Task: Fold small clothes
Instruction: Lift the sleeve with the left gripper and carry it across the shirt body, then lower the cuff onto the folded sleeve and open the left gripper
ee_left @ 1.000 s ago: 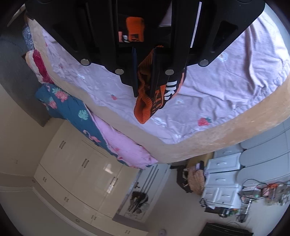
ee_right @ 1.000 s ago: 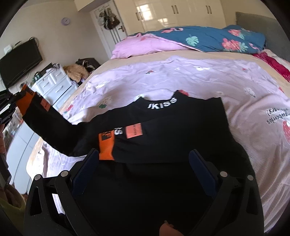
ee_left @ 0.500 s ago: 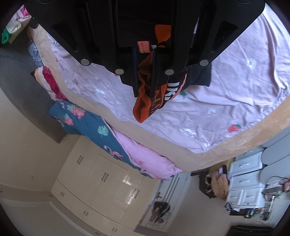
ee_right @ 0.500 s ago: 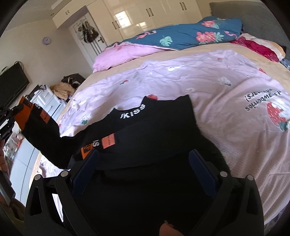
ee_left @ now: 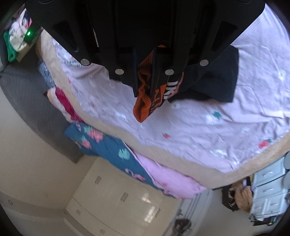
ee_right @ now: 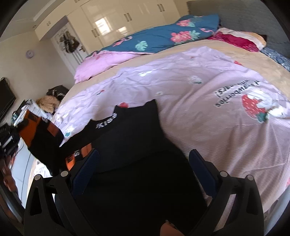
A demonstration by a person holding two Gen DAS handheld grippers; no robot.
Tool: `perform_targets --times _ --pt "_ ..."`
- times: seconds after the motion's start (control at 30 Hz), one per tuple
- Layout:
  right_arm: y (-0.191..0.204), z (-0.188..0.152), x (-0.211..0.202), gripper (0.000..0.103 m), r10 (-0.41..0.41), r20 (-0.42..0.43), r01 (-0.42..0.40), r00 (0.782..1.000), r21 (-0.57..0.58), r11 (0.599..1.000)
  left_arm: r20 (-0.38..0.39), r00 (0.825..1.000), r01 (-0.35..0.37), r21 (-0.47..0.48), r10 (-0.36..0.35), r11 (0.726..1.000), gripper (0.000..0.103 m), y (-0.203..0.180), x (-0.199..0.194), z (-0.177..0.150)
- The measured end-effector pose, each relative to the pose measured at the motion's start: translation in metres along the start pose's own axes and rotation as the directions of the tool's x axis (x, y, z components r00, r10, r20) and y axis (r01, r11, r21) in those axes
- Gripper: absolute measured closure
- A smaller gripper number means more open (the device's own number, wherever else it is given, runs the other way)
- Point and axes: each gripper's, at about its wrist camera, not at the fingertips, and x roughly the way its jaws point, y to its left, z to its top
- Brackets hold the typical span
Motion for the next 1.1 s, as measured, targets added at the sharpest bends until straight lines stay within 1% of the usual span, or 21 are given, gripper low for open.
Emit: perform_targets --times 0.1,0.27,0.33,0.47,0.6,0.7,0.8,0.83,0.87,0.9,0.93,0.97,1.0,1.03,1.1 --pt "-0.010 0.002 -0.002 0.004 -0.024 0.008 0.024 1.000 0.035 0.999 -0.055 0.998 0.019 0.022 -0.018 1.000 0.098 -0.006 0.018 -0.015" --pt "-0.016 0.003 -0.006 0.004 -0.055 0.034 0.053 0.998 0.037 0.998 -0.140 0.989 0.058 0.053 -0.050 0.997 0.098 -0.013 0.047 -0.042" --pt "-0.017 0.004 -0.006 0.004 -0.080 0.039 0.079 0.996 0.037 0.996 -0.181 0.981 0.085 0.052 -0.075 0.995 0.097 -0.016 0.059 -0.053" --pt "-0.020 0.007 -0.004 0.004 -0.117 0.046 0.115 0.992 0.042 0.992 -0.236 0.966 0.133 0.094 -0.107 0.987 0.096 -0.028 0.077 -0.072" --pt "-0.018 0.005 0.003 0.004 -0.148 0.037 0.147 0.988 0.032 0.989 -0.295 0.946 0.176 0.125 -0.133 0.976 0.096 -0.033 0.095 -0.088" --pt "-0.017 0.003 0.011 0.004 -0.173 0.020 0.173 0.985 0.020 0.985 -0.342 0.927 0.211 0.145 -0.151 0.967 0.096 -0.034 0.107 -0.098" --pt "-0.016 0.000 0.022 0.004 -0.184 -0.011 0.184 0.983 0.023 0.983 -0.391 0.903 0.254 0.145 -0.180 0.956 0.095 -0.033 0.118 -0.108" --pt "-0.016 -0.001 0.024 0.004 -0.184 -0.016 0.185 0.983 0.021 0.983 -0.402 0.896 0.264 0.139 -0.189 0.954 0.086 -0.031 0.121 -0.109" --pt "-0.014 -0.002 0.027 0.004 -0.179 -0.023 0.180 0.984 0.016 0.984 -0.420 0.884 0.281 0.128 -0.205 0.951 0.070 -0.028 0.123 -0.109" --pt "-0.012 -0.003 0.029 0.004 -0.175 -0.029 0.175 0.984 0.012 0.984 -0.431 0.876 0.294 0.120 -0.217 0.948 0.063 -0.026 0.124 -0.108" --pt "-0.010 -0.005 0.032 0.004 -0.168 -0.038 0.168 0.985 0.006 0.986 -0.438 0.870 0.305 0.114 -0.228 0.946 0.053 -0.024 0.124 -0.106" --pt "-0.007 -0.007 0.038 0.004 -0.156 -0.054 0.156 0.986 -0.002 0.988 -0.433 0.871 0.309 0.114 -0.233 0.944 0.053 -0.020 0.123 -0.101" --pt "-0.005 -0.008 0.041 0.004 -0.149 -0.063 0.149 0.987 -0.005 0.989 -0.425 0.875 0.308 0.115 -0.234 0.944 0.052 -0.018 0.122 -0.098" --pt "-0.002 -0.010 0.046 0.004 -0.139 -0.080 0.138 0.987 -0.011 0.990 -0.415 0.880 0.305 0.114 -0.233 0.946 0.049 -0.014 0.121 -0.093" --pt "0.009 -0.016 0.059 0.004 -0.107 -0.111 0.104 0.988 -0.038 0.994 -0.385 0.897 0.281 0.118 -0.216 0.952 0.042 -0.005 0.118 -0.080"
